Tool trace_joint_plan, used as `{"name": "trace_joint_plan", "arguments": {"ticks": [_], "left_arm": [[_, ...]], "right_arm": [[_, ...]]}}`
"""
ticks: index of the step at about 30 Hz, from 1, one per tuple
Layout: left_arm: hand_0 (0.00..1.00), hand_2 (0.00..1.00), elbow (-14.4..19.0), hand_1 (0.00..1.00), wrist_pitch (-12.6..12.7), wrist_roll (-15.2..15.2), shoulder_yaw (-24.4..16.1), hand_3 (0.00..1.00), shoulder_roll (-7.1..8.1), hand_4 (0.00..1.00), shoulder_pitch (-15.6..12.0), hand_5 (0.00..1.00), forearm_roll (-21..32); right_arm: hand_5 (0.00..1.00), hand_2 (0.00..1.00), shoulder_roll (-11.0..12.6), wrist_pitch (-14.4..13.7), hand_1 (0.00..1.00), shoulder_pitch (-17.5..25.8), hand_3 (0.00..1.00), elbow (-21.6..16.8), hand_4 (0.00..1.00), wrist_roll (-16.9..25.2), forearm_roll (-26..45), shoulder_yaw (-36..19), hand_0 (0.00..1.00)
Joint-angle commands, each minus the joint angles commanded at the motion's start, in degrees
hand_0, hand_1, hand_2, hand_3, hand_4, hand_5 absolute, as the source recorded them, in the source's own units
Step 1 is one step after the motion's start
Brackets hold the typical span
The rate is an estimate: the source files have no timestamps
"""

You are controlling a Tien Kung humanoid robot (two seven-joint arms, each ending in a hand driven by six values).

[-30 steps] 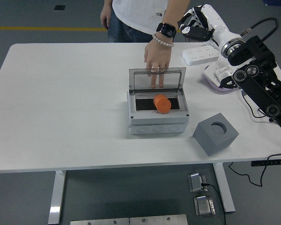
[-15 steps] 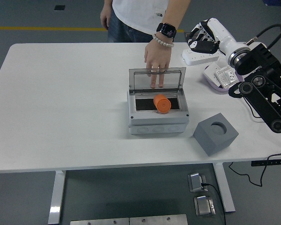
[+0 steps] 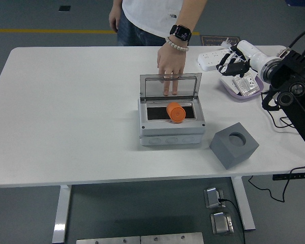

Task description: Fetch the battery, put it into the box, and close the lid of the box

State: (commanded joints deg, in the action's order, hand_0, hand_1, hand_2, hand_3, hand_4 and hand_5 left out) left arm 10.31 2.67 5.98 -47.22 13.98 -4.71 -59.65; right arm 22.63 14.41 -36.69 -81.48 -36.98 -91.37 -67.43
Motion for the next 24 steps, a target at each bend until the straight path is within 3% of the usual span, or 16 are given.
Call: {"name": "trace_joint_plan", "arguments": {"ticks": [2, 7, 8, 15, 24], "left_arm": [[0.405, 0.516, 0.0, 0.559, 0.0, 0.04, -0.11, 0.503, -0.01, 0.002, -0.1, 0.002, -0.11], [0.405, 0.516, 0.0, 0.559, -0.01, 0.25, -0.63, 0.503, -0.01, 0.002, -0.4, 0.002, -0.66], [0.405, 0.517, 0.0, 0.559, 0.01, 0.26, -0.7, 0.503, 0.0, 0.002, -0.42, 0.002, -0.7], [0.405, 0.517, 0.0, 0.56, 0.04, 0.25, -0.89, 0.503, -0.02, 0.002, -0.52, 0.002, -0.9], [0.405, 0.517, 0.0, 0.561, 0.05, 0.18, -0.93, 0.503, -0.01, 0.002, -0.44, 0.002, -0.89]], "right_arm": [[0.278, 0.424, 0.14, 0.31, 0.283, 0.21, 0.526, -0.82, 0.68, 0.0, 1.01, -0.28, 0.153], [0.278, 0.424, 0.62, 1.26, 0.283, 0.89, 0.526, -3.02, 0.68, 0.0, 4.64, -0.38, 0.153], [0.347, 0.449, 0.71, 1.42, 0.291, 1.04, 0.538, -3.39, 0.661, 0.0, 5.16, -0.36, 0.137], [0.348, 0.46, 1.14, 2.51, 0.296, 4.11, 0.542, -7.21, 0.668, 0.0, 7.77, -1.27, 0.132], [0.348, 0.465, 2.33, 2.29, 0.292, 4.55, 0.543, -7.31, 0.669, 0.0, 6.67, -3.32, 0.119]]}}
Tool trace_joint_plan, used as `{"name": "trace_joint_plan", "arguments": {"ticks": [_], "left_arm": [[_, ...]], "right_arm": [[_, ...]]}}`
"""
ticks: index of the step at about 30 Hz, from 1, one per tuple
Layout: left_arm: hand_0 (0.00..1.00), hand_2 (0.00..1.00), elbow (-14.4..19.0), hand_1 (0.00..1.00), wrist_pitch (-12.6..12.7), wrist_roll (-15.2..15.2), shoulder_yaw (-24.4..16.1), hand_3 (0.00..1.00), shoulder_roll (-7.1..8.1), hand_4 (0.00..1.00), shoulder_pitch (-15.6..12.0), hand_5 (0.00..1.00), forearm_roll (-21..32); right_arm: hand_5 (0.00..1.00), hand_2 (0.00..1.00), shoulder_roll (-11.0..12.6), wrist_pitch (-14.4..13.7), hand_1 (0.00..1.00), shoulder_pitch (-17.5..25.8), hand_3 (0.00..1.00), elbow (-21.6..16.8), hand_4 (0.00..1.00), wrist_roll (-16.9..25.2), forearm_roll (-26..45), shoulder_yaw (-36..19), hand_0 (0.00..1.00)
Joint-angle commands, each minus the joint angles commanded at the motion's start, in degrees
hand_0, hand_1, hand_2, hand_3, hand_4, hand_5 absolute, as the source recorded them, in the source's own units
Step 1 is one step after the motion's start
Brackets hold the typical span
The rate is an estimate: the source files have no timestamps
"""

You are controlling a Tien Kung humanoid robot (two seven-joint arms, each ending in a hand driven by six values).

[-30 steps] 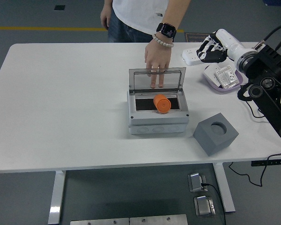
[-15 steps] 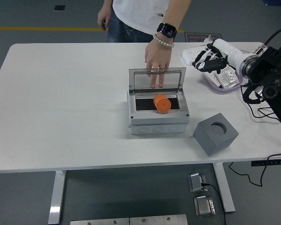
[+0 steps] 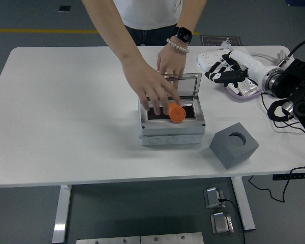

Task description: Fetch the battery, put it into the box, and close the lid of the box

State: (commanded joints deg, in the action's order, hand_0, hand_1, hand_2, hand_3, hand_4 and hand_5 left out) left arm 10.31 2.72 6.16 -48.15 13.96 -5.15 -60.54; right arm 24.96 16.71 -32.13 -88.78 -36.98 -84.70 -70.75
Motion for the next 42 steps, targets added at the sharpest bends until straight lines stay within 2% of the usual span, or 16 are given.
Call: {"name": "trace_joint_plan", "arguments": {"ticks": [7, 10, 14, 19, 24, 31, 32, 37, 38, 42], "left_arm": [[0.405, 0.517, 0.0, 0.56, 0.0, 0.11, -0.11, 0.503, 0.02, 0.002, 0.07, 0.002, -0.09], [0.405, 0.516, 0.0, 0.56, -0.01, 0.11, -0.09, 0.503, 0.08, 0.002, 0.16, 0.002, -0.08], [0.405, 0.517, 0.0, 0.56, -0.02, 0.04, 0.07, 0.503, 0.11, 0.002, 0.33, 0.002, 0.07], [0.405, 0.517, 0.0, 0.56, -0.07, 0.09, 0.07, 0.503, 0.07, 0.002, 0.31, 0.002, -0.06], [0.404, 0.517, 0.0, 0.56, -0.08, 0.14, -0.02, 0.503, 0.14, 0.002, 0.28, 0.002, -0.18], [0.404, 0.516, 0.0, 0.56, -0.12, 0.18, -0.07, 0.502, 0.24, 0.002, 0.31, 0.002, -0.31], [0.404, 0.517, 0.0, 0.56, -0.13, 0.18, -0.06, 0.502, 0.23, 0.002, 0.3, 0.002, -0.31], [0.404, 0.517, 0.0, 0.56, -0.09, 0.23, -0.19, 0.502, 0.19, 0.002, 0.21, 0.002, -0.41], [0.404, 0.516, 0.0, 0.56, -0.09, 0.25, -0.23, 0.502, 0.17, 0.002, 0.18, 0.002, -0.45], [0.404, 0.516, 0.0, 0.56, -0.06, 0.28, -0.3, 0.502, 0.1, 0.002, 0.14, 0.002, -0.49]], "right_arm": [[0.352, 0.466, 1.94, 0.34, 0.288, -1.27, 0.552, 0.14, 0.658, 0.0, -1.36, -1.7, 0.116], [0.359, 0.476, 1.74, -0.86, 0.292, -1.44, 0.566, 0.52, 0.655, 0.32, -1.3, -1.46, 0.121], [0.366, 0.482, 0.25, -4.42, 0.294, -1.35, 0.571, 2.04, 0.652, 4.09, -0.88, -0.31, 0.124], [0.366, 0.482, -2.15, -11.23, 0.294, -1.38, 0.571, 4.86, 0.652, 10.39, -3.91, 1.86, 0.124], [0.364, 0.471, -3.27, -18.59, 0.298, -2.08, 0.569, 8.37, 0.665, 16.22, -6.95, 3.55, 0.128], [0.357, 0.467, -4.82, -28.73, 0.314, -3.61, 0.566, 15.18, 0.68, 24.01, -5.71, 7.98, 0.15], [0.363, 0.495, -5.17, -30.2, 0.381, -3.75, 0.568, 16.14, 0.666, 25.07, -5.39, 8.69, 0.267], [0.363, 0.495, -6.95, -37.0, 0.381, -4.3, 0.568, 19.53, 0.666, 29.4, -4.35, 12.11, 0.267], [0.373, 0.507, -7.37, -38.43, 0.446, -4.4, 0.565, 20.04, 0.648, 30.12, -4.16, 12.77, 0.391], [0.373, 0.507, -9.11, -43.31, 0.446, -4.65, 0.565, 21.72, 0.648, 32.23, -3.3, 14.61, 0.391]]}}
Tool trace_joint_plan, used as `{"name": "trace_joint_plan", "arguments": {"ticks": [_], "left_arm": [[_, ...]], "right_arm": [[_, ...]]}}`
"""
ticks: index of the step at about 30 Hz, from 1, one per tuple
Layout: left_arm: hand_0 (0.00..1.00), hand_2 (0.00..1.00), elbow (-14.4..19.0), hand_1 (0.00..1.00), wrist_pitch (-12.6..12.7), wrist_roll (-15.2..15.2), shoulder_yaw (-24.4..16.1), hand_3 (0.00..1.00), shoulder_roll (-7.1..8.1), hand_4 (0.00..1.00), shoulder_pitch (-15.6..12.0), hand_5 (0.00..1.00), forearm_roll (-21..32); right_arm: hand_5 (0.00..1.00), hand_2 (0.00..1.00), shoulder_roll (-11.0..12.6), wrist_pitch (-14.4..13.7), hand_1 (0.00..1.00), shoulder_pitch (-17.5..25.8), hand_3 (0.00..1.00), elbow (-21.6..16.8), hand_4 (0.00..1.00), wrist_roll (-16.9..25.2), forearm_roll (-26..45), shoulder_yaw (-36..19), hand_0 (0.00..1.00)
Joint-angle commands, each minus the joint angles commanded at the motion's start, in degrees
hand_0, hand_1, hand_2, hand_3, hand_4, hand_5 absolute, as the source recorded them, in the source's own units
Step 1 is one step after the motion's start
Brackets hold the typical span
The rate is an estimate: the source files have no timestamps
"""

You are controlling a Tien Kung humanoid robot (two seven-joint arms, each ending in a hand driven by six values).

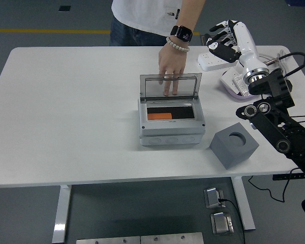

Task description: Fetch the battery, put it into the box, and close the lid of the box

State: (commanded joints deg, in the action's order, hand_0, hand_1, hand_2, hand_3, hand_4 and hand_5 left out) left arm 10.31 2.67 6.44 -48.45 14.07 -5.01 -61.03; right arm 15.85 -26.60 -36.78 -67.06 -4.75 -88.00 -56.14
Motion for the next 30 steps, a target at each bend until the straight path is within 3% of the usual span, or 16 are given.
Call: {"name": "trace_joint_plan", "arguments": {"ticks": [3, 7, 8, 13, 14, 19, 20, 30], "left_arm": [[0.404, 0.516, 0.0, 0.56, 0.01, 0.0, 0.01, 0.502, -0.01, 0.002, 0.04, 0.002, 0.0], [0.404, 0.516, 0.0, 0.56, 0.01, -0.01, 0.03, 0.502, -0.04, 0.002, 0.1, 0.002, 0.03], [0.404, 0.516, 0.0, 0.56, 0.01, -0.01, 0.05, 0.501, -0.06, 0.002, 0.1, 0.002, 0.04], [0.404, 0.516, 0.0, 0.56, 0.02, 0.02, -0.02, 0.501, -0.13, 0.002, 0.13, 0.002, -0.03], [0.404, 0.516, 0.0, 0.56, 0.01, 0.02, 0.0, 0.501, -0.13, 0.002, 0.14, 0.002, -0.03], [0.404, 0.516, 0.0, 0.56, 0.02, 0.02, 0.02, 0.501, -0.13, 0.002, 0.24, 0.002, -0.04], [0.404, 0.516, 0.0, 0.56, 0.02, 0.02, 0.03, 0.502, -0.13, 0.002, 0.26, 0.002, -0.04], [0.403, 0.516, 0.0, 0.56, 0.01, 0.02, 0.14, 0.501, -0.13, 0.002, 0.44, 0.002, 0.1]], "right_arm": [[0.377, 0.505, -1.36, -2.9, 0.455, -0.07, 0.559, 1.32, 0.645, 1.15, 0.82, 0.84, 0.413], [0.377, 0.505, -3.06, -4.46, 0.455, 0.23, 0.559, 2.75, 0.645, 1.99, 1.83, 2.02, 0.413], [0.382, 0.539, -3.38, -4.59, 0.519, 0.35, 0.573, 2.99, 0.635, 2.03, 2.0, 2.37, 0.519], [0.382, 0.539, -4.41, -4.49, 0.519, 0.96, 0.573, 3.66, 0.635, 1.71, 2.9, 4.7, 0.519], [0.389, 0.574, -4.54, -4.44, 0.596, 1.04, 0.587, 3.8, 0.629, 1.63, 3.06, 5.18, 0.592], [0.389, 0.574, -4.81, -4.31, 0.596, 1.15, 0.587, 4.3, 0.629, 1.55, 3.71, 6.65, 0.592], [0.405, 0.588, -4.83, -4.3, 0.624, 1.14, 0.604, 4.38, 0.615, 1.57, 3.82, 6.83, 0.693], [0.422, 0.594, -3.57, -3.75, 0.629, 0.92, 0.607, 3.89, 0.61, 0.75, 5.06, 10.21, 0.703]]}}
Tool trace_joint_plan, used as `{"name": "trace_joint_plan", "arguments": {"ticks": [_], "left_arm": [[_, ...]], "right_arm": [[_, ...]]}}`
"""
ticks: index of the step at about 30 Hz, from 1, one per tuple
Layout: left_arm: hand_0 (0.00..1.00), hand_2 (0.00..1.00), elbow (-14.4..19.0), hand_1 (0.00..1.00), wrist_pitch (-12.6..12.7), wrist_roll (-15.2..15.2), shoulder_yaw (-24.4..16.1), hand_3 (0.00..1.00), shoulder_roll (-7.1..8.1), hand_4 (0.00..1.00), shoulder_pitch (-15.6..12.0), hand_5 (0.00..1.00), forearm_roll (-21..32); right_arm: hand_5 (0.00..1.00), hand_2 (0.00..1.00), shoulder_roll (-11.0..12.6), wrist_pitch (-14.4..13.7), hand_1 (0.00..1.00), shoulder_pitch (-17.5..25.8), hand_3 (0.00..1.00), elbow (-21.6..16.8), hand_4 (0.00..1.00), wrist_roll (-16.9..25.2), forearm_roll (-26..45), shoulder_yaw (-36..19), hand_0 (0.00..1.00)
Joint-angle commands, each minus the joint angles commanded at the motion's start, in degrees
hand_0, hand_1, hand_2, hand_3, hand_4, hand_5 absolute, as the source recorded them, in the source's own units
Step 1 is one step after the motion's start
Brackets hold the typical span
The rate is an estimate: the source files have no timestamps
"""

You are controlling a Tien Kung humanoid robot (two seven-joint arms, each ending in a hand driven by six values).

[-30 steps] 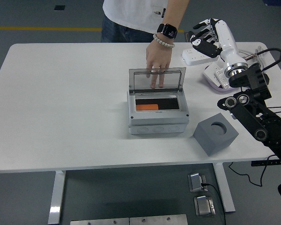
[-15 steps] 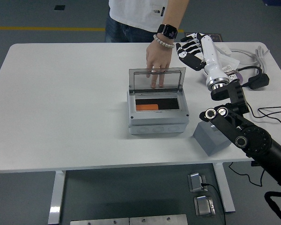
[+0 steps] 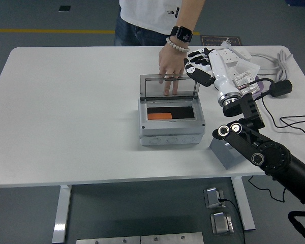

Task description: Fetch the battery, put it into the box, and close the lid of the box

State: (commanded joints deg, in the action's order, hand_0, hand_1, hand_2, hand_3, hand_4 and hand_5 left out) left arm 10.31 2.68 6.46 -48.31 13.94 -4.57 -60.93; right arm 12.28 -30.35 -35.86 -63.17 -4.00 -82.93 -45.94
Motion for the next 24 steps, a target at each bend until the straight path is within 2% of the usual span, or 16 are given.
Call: {"name": "trace_joint_plan", "arguments": {"ticks": [8, 13, 19, 20, 24], "left_arm": [[0.404, 0.516, 0.0, 0.559, 0.01, -0.03, 0.18, 0.5, 0.06, 0.002, 0.22, 0.002, 0.2], [0.404, 0.516, 0.0, 0.559, 0.03, -0.06, 0.25, 0.5, 0.06, 0.002, 0.3, 0.002, 0.26], [0.405, 0.517, 0.0, 0.56, 0.06, -0.01, 0.05, 0.5, 0.13, 0.002, 0.17, 0.002, 0.11], [0.405, 0.517, 0.0, 0.56, 0.08, -0.05, 0.13, 0.501, 0.17, 0.002, 0.17, 0.002, 0.23], [0.405, 0.517, 0.0, 0.56, 0.1, -0.13, 0.23, 0.501, 0.29, 0.002, 0.22, 0.002, 0.5]], "right_arm": [[0.43, 0.595, 3.18, 1.52, 0.625, -0.61, 0.605, -1.57, 0.599, -1.5, 1.81, 5.54, 0.711], [0.43, 0.595, 4.24, 2.21, 0.625, -0.52, 0.605, -2.64, 0.599, -2.33, 1.53, 6.53, 0.711], [0.453, 0.597, 6.54, 3.74, 0.622, -0.42, 0.597, -7.11, 0.582, -6.02, -2.01, 6.24, 0.713], [0.493, 0.596, 7.0, 3.99, 0.617, -0.46, 0.598, -7.92, 0.582, -6.72, -2.61, 6.28, 0.691], [0.493, 0.596, 8.97, 4.75, 0.617, -0.69, 0.598, -10.87, 0.582, -8.87, -3.72, 6.89, 0.691]]}}
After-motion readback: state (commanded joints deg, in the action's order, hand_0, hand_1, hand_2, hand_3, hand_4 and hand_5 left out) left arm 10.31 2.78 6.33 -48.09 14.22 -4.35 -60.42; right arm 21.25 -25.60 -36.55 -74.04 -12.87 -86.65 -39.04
